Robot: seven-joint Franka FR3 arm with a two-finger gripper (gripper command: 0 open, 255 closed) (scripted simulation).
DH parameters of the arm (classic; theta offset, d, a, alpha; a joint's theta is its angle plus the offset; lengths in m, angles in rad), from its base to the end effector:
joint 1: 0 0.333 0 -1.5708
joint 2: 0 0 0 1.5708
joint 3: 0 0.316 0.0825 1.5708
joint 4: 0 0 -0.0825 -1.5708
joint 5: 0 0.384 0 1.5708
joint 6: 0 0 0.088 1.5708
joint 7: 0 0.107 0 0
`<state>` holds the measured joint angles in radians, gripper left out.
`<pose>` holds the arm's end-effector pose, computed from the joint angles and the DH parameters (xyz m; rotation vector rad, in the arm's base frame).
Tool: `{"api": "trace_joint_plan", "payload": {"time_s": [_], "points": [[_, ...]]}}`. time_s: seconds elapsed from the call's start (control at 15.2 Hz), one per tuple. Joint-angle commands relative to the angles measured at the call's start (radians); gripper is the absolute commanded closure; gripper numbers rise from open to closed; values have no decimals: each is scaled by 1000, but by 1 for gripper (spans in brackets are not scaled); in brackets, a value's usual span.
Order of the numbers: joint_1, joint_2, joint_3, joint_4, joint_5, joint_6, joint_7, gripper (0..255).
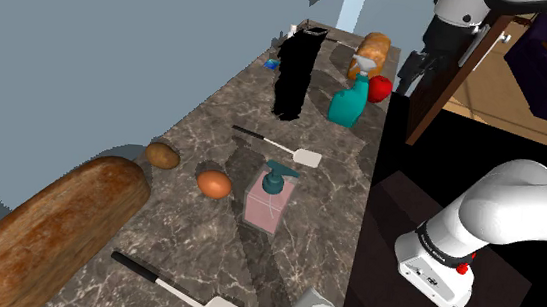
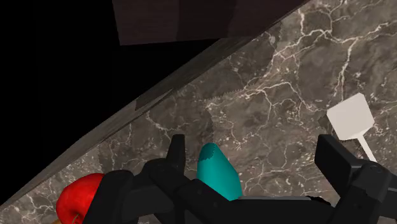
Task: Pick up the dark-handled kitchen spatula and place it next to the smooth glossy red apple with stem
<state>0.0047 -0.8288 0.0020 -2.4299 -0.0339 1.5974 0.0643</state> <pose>0.2968 -0.0014 0.5709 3.1049 -0.0889 -0.0038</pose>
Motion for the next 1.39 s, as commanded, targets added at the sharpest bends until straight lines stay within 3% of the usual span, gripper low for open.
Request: {"api": "trace_joint_plan", "payload": {"time_s": [0.0,0.66,1.32], "points": [[0,0,0,0,0,0,0,0],[105,255,69,-24,55,304,-54,0],[191,560,151,54,77,558,-105,0]]}}
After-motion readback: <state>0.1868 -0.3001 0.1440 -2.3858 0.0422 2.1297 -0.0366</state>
